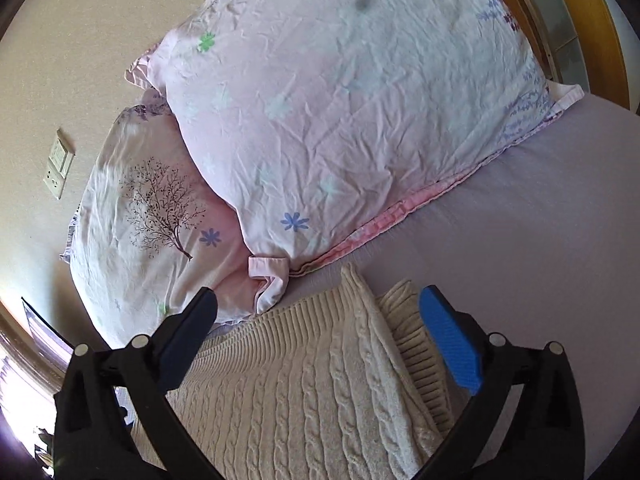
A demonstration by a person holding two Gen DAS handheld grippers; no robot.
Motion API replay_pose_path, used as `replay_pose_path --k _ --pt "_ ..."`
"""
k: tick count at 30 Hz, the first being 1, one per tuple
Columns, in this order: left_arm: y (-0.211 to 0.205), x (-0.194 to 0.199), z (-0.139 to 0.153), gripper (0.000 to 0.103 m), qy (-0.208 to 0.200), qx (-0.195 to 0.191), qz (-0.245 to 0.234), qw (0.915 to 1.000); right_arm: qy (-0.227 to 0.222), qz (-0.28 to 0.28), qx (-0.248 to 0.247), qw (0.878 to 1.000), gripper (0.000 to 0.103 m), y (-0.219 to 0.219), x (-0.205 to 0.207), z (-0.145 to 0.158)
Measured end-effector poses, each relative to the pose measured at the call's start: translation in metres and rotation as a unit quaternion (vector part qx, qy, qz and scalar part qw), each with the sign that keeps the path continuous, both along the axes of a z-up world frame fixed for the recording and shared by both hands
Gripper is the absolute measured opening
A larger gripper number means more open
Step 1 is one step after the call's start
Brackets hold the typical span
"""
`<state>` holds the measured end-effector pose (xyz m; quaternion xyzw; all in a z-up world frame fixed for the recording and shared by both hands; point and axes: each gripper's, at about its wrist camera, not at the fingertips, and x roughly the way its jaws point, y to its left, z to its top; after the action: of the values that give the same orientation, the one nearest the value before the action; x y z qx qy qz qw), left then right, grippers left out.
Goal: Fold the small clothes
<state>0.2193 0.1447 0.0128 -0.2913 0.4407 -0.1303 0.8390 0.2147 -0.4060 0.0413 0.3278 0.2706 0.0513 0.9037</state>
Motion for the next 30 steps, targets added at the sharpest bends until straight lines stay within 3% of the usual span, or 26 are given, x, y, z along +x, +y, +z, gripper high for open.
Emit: replay_pose_path --k 2,5,8,10,12,14,17,21,23,24,26,27,28,30 --pt "-0.004 0.0 -0.013 0.058 0.02 -0.017 -0.012 0.9996 -0.001 0.003 -0.001 1.0 0.101 0.007 0.003 0.003" --pt "-0.011 -0.006 -0.015 0.056 0.004 -0.017 -0.006 0.9998 -0.01 0.007 -0.001 1.0 0.101 0.007 -0.001 0.006" --pt "-0.017 -0.009 -0.023 0.043 0.011 -0.058 0.009 0.9982 -0.013 0.016 0.011 1.0 0.101 0.006 -0.003 0.008" --pt "-0.021 -0.007 -0.034 0.026 0.034 -0.11 0.01 0.9933 -0.012 0.022 0.02 0.999 0.101 0.005 -0.003 0.008" --pt "-0.025 -0.007 -0.037 0.022 0.037 -0.162 0.026 0.9858 -0.018 0.024 0.025 0.999 0.101 0.002 -0.007 0.011" --pt "-0.034 -0.007 -0.024 0.021 0.021 -0.207 0.021 0.9779 -0.031 0.023 0.03 0.999 0.101 -0.003 -0.012 0.016" --pt "-0.075 -0.002 0.016 0.02 -0.019 -0.23 -0.015 0.973 -0.052 0.01 0.021 0.998 0.101 -0.011 -0.023 0.026" --pt "-0.171 0.017 0.049 0.02 -0.049 -0.273 -0.102 0.9554 -0.077 -0.009 -0.002 0.997 0.101 -0.023 -0.035 0.038" --pt "-0.235 0.031 0.043 0.02 -0.033 -0.291 -0.15 0.9444 -0.08 -0.017 -0.012 0.997 0.101 -0.032 -0.038 0.04" --pt "-0.268 0.039 0.033 0.02 -0.005 -0.3 -0.175 0.9378 -0.079 -0.018 -0.013 0.997 0.101 -0.036 -0.038 0.04" --pt "-0.323 0.05 0.011 0.021 0.056 -0.328 -0.228 0.9152 -0.068 -0.013 -0.001 0.998 0.101 -0.047 -0.036 0.035" --pt "-0.34 0.052 0.006 0.021 0.073 -0.35 -0.254 0.8988 -0.062 -0.009 0.01 0.998 0.101 -0.053 -0.034 0.032" --pt "-0.348 0.051 0.006 0.021 0.074 -0.364 -0.269 0.8885 -0.056 -0.002 0.025 0.998 0.101 -0.058 -0.033 0.029" --pt "-0.338 0.045 0.024 0.034 0.026 -0.357 -0.271 0.8936 -0.043 0.012 0.047 0.998 0.101 -0.065 -0.031 0.024"
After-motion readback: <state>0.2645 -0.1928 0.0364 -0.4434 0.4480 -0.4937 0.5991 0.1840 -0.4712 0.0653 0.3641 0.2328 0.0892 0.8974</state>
